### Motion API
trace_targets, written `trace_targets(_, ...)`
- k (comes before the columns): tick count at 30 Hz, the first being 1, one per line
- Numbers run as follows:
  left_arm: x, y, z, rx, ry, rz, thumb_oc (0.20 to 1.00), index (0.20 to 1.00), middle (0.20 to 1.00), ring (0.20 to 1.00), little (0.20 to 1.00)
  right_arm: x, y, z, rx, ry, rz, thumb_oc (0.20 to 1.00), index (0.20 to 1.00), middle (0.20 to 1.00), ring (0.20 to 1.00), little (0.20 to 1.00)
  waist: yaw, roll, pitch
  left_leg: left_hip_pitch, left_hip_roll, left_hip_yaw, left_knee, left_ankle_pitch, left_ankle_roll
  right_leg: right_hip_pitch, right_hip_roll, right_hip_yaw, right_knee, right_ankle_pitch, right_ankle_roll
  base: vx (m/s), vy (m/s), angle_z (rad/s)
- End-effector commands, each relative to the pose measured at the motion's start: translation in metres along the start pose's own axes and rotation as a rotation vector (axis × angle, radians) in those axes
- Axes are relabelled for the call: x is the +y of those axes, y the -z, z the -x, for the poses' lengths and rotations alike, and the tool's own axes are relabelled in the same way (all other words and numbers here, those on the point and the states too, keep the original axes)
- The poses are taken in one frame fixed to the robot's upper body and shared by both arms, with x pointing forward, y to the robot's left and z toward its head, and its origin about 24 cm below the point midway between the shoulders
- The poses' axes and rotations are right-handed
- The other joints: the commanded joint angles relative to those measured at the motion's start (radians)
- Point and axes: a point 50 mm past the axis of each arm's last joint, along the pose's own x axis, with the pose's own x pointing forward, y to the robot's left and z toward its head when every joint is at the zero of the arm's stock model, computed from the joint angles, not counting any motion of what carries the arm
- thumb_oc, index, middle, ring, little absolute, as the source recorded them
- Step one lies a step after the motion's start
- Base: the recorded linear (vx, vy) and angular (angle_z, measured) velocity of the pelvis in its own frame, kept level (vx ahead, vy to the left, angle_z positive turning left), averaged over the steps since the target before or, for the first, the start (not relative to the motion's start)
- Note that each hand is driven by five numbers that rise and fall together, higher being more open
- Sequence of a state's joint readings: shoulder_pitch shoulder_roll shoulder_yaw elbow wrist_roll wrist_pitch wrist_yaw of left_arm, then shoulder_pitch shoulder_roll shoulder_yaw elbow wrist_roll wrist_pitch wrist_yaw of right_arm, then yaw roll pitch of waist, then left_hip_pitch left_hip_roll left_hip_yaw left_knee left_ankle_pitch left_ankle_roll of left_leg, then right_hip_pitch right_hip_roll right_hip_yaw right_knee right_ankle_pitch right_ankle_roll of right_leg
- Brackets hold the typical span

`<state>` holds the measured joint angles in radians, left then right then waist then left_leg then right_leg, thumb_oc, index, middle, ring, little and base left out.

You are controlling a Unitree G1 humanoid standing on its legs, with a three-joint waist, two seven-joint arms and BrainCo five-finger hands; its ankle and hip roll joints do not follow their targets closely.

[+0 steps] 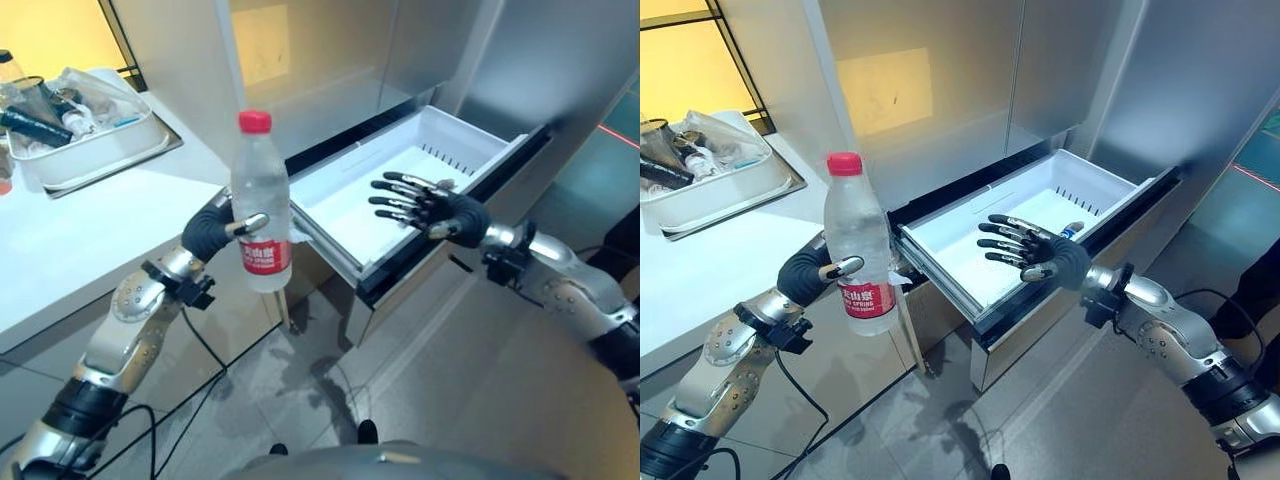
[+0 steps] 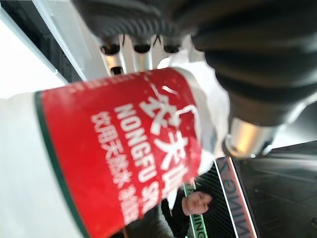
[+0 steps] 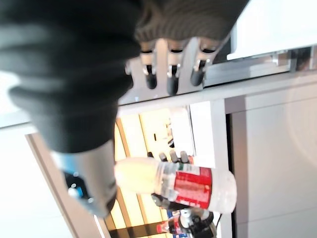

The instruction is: Take the drinks into the refrigerator

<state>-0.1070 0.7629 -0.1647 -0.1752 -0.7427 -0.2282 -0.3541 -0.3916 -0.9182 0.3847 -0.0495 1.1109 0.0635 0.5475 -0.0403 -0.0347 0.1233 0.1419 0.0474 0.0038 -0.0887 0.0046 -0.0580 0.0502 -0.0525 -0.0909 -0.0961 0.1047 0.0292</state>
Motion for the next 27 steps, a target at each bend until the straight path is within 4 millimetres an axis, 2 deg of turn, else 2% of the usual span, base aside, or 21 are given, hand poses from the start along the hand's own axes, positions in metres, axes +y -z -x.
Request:
trace_targets(1, 0.006, -0.046, -0.021, -0.274, 0.026, -0.014, 0.200, 0.200, 0.200, 0.200, 0.200, -0.012, -0.014, -0.012, -0.057, 0.033, 0.083, 1.000, 1.000, 1.000, 1.000, 1.000, -0.008, -0.004, -0.034, 0.011, -0.046, -0.037, 0.034, -0.097, 0.050, 0.089, -0.022, -0.021, 0.053, -0.162, 0.050, 0.00, 0.000, 0.00)
trace_targets(2, 0.006, -0.046, -0.021, -0.274, 0.026, -0.014, 0.200, 0.200, 0.200, 0.200, 0.200, -0.012, -0.014, -0.012, -0.057, 0.032, 0.083, 1.000, 1.000, 1.000, 1.000, 1.000, -0.009, -0.004, -0.034, 0.011, -0.046, -0.037, 0.034, -0.097, 0.050, 0.089, -0.022, -0.021, 0.053, -0.163, 0.050, 0.00, 0.000, 0.00)
trace_targets(8, -0.009, -0.047, -0.041, -0.287, 0.115, -0.009, 0.200, 0.200, 0.200, 0.200, 0.200, 0.006, -0.004, -0.054, -0.038, -0.105, 0.029, 1.000, 1.000, 1.000, 1.000, 1.000, -0.005, -0.005, -0.035, 0.012, -0.044, -0.037, 0.036, -0.096, 0.050, 0.091, -0.020, -0.017, 0.053, -0.162, 0.047, 0.00, 0.000, 0.00)
trace_targets(13, -0.020, -0.051, -0.054, -0.303, 0.176, -0.048, 0.200, 0.200, 0.200, 0.200, 0.200, 0.038, 0.006, -0.082, 0.014, -0.278, -0.002, 1.000, 1.000, 1.000, 1.000, 1.000, -0.008, -0.003, -0.032, 0.013, -0.044, -0.036, 0.031, -0.092, 0.049, 0.091, -0.018, -0.015, 0.052, -0.161, 0.045, 0.00, 0.000, 0.00)
trace_targets(22, -0.028, -0.050, -0.060, -0.317, 0.193, -0.046, 0.200, 0.200, 0.200, 0.200, 0.200, 0.060, 0.011, -0.101, 0.011, -0.379, -0.028, 1.000, 1.000, 1.000, 1.000, 1.000, -0.007, -0.006, -0.030, 0.014, -0.043, -0.038, 0.028, -0.091, 0.050, 0.090, -0.018, -0.011, 0.050, -0.159, 0.043, 0.00, 0.000, 0.00)
trace_targets(27, -0.029, -0.051, -0.062, -0.317, 0.198, -0.066, 0.200, 0.200, 0.200, 0.200, 0.200, 0.067, 0.010, -0.103, 0.013, -0.412, -0.030, 1.000, 1.000, 1.000, 1.000, 1.000, -0.006, -0.008, -0.028, 0.013, -0.042, -0.036, 0.029, -0.091, 0.050, 0.087, -0.019, -0.010, 0.051, -0.158, 0.044, 0.00, 0.000, 0.00)
